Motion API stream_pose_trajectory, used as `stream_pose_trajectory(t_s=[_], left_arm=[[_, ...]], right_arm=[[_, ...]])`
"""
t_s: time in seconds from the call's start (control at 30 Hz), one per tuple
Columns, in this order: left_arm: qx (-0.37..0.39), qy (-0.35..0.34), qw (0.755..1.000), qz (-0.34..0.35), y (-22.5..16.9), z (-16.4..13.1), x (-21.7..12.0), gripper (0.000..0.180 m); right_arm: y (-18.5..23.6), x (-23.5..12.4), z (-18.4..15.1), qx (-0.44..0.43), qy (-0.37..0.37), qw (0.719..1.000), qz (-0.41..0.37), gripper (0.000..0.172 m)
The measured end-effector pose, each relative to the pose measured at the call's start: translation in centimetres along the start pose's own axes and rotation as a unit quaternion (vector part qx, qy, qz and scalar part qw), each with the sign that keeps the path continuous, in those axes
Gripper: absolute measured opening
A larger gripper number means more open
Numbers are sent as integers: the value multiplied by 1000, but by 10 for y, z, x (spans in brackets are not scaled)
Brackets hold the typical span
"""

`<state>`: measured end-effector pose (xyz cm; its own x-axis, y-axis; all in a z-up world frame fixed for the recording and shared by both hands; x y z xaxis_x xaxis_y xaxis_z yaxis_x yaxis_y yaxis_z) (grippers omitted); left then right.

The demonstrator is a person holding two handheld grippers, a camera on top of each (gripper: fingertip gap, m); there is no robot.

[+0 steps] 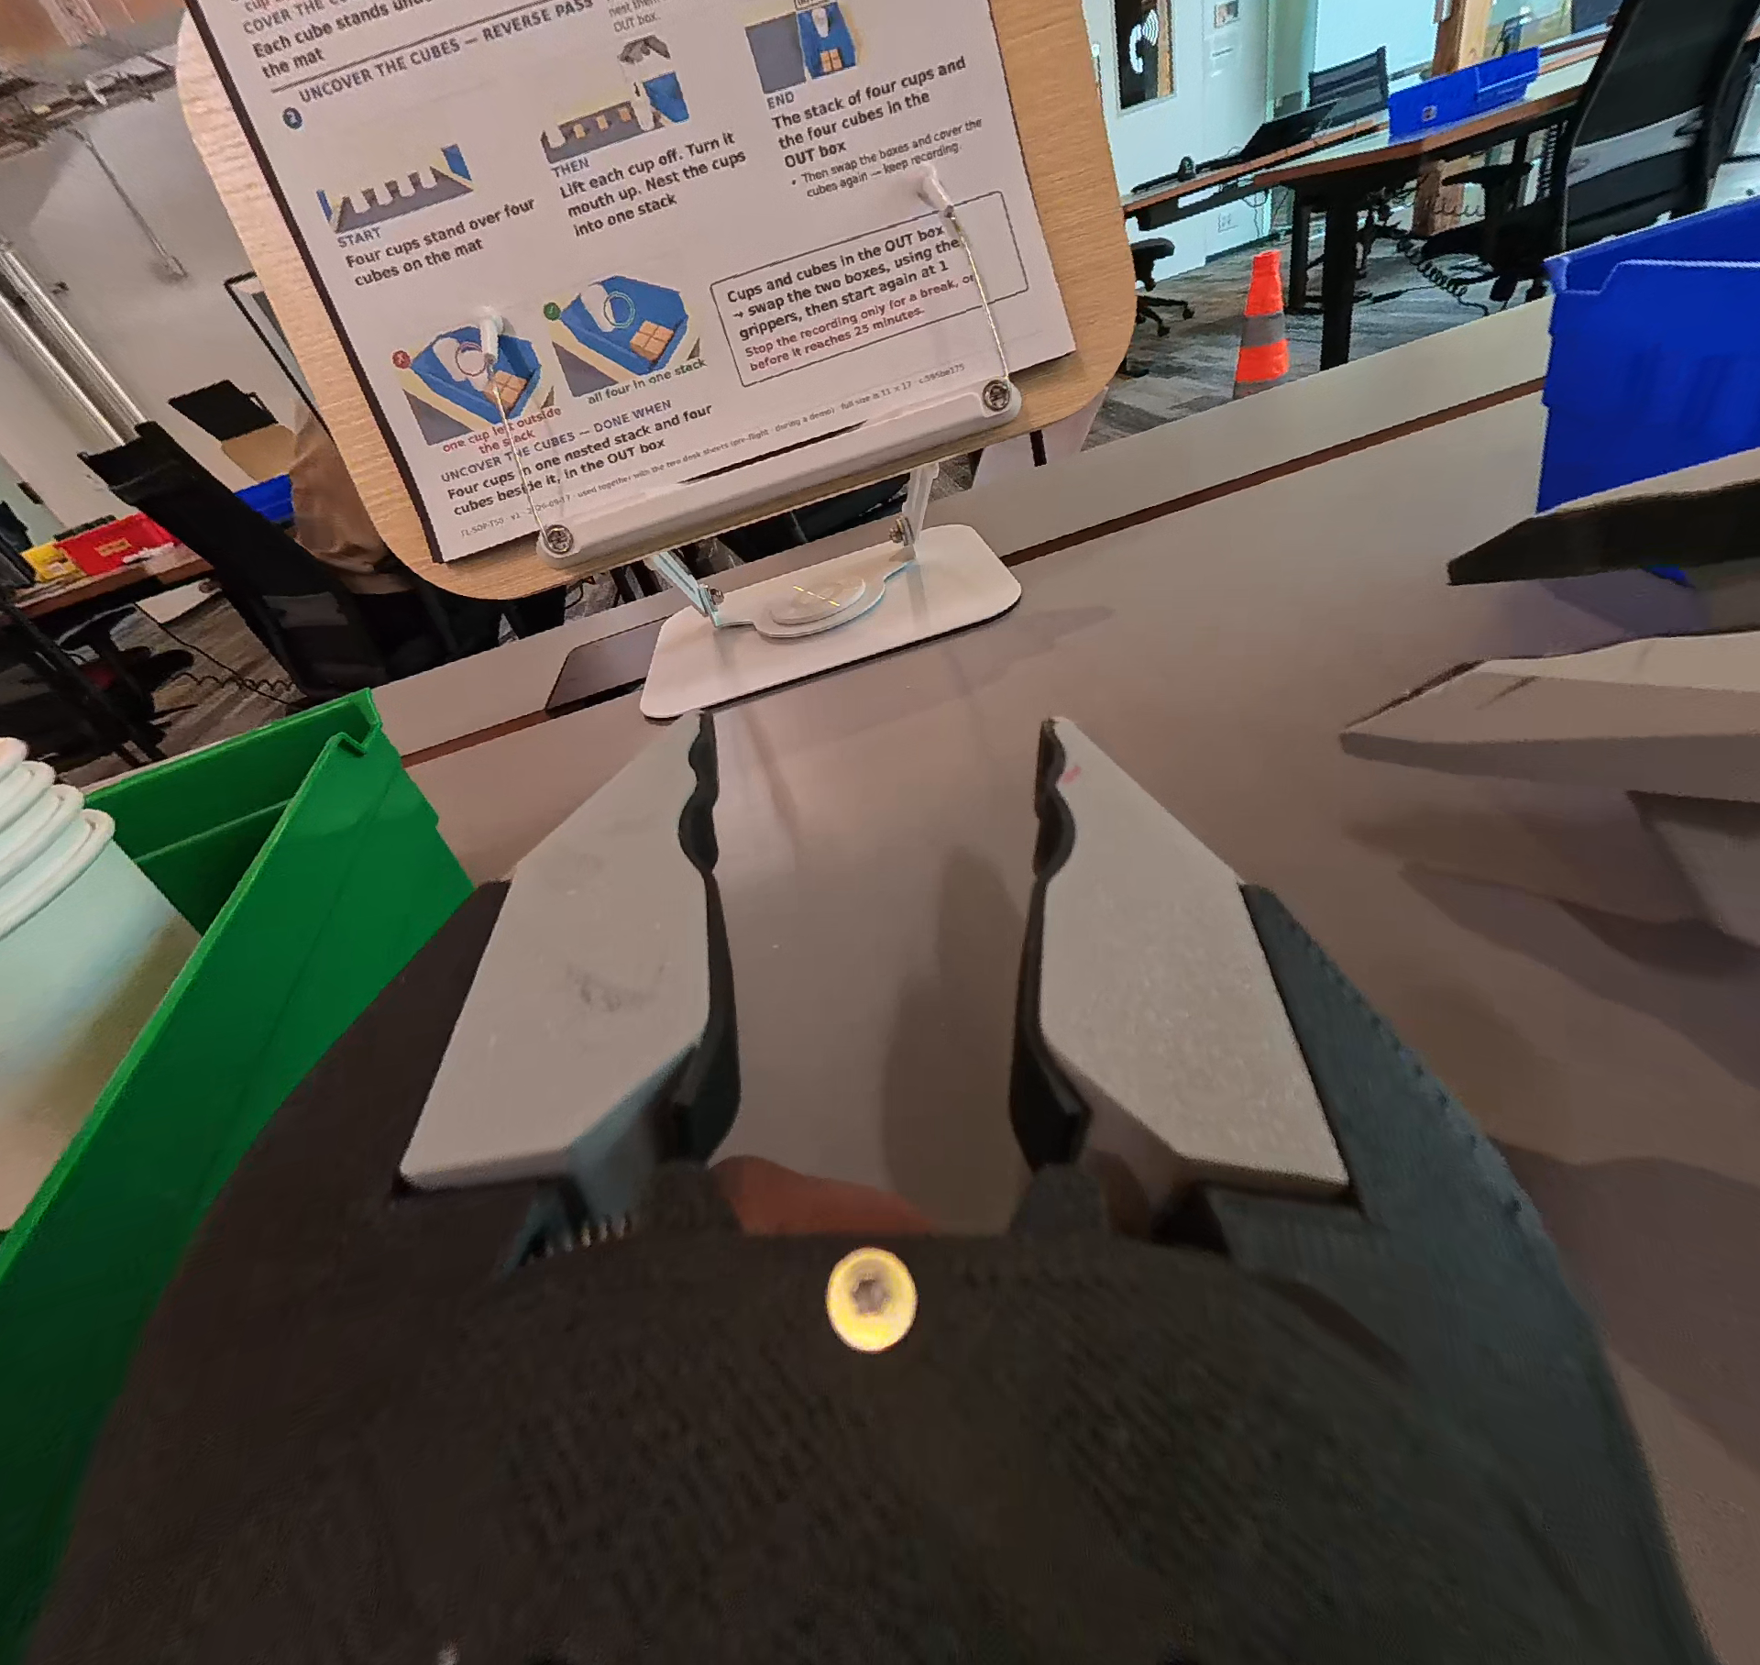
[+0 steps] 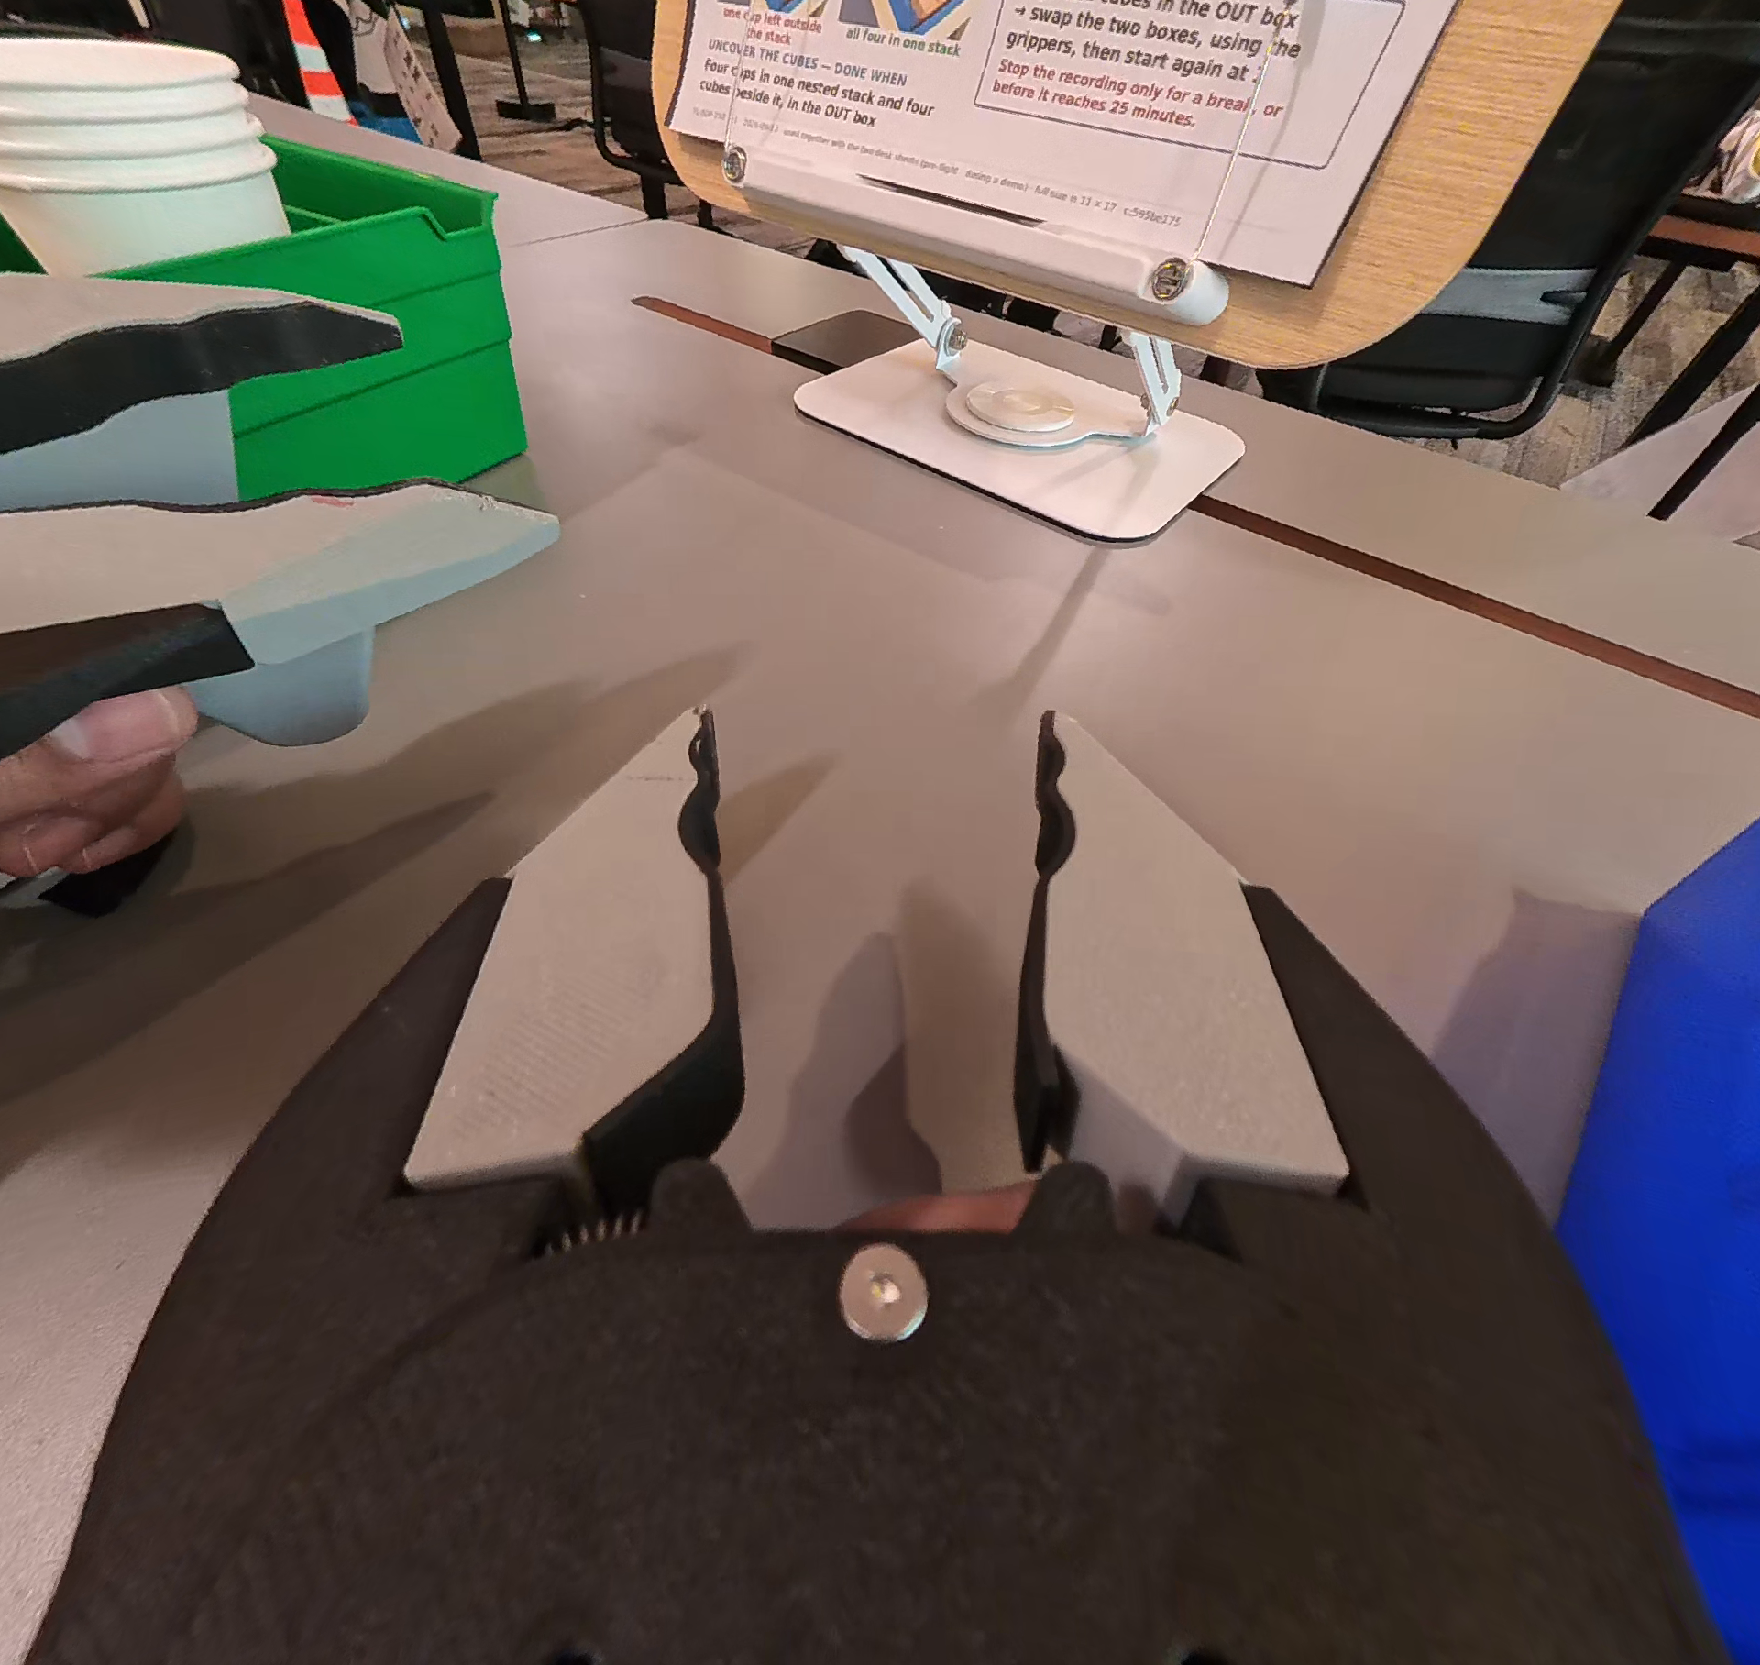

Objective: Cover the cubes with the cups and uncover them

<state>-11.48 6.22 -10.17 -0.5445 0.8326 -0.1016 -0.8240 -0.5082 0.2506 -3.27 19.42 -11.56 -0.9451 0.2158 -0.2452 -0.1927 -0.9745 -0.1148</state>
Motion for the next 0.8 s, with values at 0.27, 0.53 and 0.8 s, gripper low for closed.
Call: stream_pose_trajectory(t_s=[0.27,0.53,0.8], left_arm=[[-2,3,1000,5,1,0,0,65],[-7,5,1000,7,2,-1,-1,66],[-34,-32,997,56,19,8,-13,68]], right_arm=[[-2,1,0,-2,1,1000,-4,62],[-1,0,0,-6,-1,1000,-5,61],[1,-1,0,-11,-1,1000,-4,60]])
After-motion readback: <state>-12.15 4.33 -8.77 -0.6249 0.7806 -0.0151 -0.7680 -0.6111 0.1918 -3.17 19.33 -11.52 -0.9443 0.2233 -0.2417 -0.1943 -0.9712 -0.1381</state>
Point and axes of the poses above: each gripper's, where its closed fingertips meet, x out along the fingers, z out of its top, y = z × x across the jaws, the point moved 6 cm from there along -x, back along the fingers, and after that the axes turned 11 degrees about -z, right-handed, at the moved point
